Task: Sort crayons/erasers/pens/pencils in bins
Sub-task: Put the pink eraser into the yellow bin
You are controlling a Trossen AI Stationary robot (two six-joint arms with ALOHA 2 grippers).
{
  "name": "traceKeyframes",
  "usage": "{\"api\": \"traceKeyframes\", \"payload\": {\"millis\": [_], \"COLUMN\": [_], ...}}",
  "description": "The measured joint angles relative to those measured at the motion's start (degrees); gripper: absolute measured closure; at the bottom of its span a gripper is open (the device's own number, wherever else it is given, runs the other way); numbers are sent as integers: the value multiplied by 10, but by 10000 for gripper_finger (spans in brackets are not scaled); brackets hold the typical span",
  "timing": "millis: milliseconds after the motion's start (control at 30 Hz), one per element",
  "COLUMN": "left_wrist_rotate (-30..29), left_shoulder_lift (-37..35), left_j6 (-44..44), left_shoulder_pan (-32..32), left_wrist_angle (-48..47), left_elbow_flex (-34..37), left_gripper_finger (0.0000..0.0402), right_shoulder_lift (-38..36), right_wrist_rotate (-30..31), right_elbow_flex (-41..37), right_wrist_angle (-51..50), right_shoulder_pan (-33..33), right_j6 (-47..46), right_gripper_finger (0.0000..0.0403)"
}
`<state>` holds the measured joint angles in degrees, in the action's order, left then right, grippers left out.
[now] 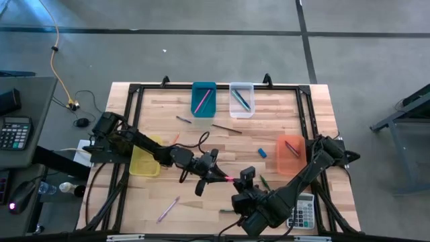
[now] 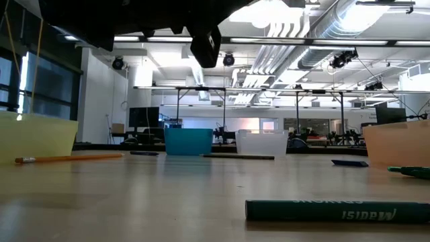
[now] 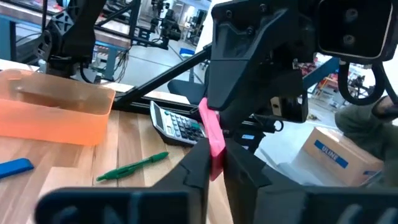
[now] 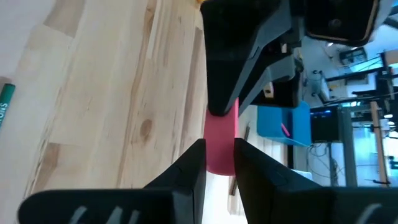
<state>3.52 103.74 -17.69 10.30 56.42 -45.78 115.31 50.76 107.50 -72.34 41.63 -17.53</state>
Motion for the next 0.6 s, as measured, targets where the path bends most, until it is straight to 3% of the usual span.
{"api": "traceKeyframes", "payload": {"millis": [167,333,500,600], "left_wrist_rotate": [-8,-64,-132,-189], "left_shoulder_lift": [0,0,-38,-92], "left_j6": [9,32,71,95], "left_shoulder_pan": [0,-1,-7,-8], "left_wrist_angle": [-7,-54,-163,-263], "left_elbow_flex": [0,0,0,0], "left_gripper_finger": [393,397,399,399], "right_shoulder_lift": [0,0,0,0], "right_wrist_rotate": [20,20,26,24], "right_elbow_flex": [0,0,0,0], "right_wrist_angle": [0,-1,-48,-125], "right_shoulder_pan": [0,0,0,2], "right_j6": [-7,-23,-40,-100], "right_gripper_finger": [331,289,239,236]}}
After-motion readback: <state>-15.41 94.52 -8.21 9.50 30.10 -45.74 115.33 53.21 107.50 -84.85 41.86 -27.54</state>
